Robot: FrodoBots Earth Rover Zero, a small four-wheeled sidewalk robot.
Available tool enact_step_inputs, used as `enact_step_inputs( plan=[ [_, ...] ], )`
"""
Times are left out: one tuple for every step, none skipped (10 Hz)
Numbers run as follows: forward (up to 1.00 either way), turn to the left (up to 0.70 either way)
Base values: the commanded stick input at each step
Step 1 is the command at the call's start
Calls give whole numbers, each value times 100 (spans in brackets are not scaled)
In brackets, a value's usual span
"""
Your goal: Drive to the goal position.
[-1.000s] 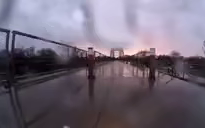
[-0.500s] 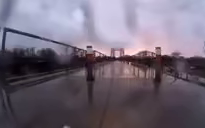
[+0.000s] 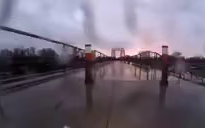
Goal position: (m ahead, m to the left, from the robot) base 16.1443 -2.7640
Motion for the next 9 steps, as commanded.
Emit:
enact_step_inputs(
  plan=[
    [70,-35],
    [70,-35],
    [70,-35],
    [70,-35],
    [70,-35],
    [70,-35],
    [70,-34],
    [70,-32],
    [70,-32]
  ],
)
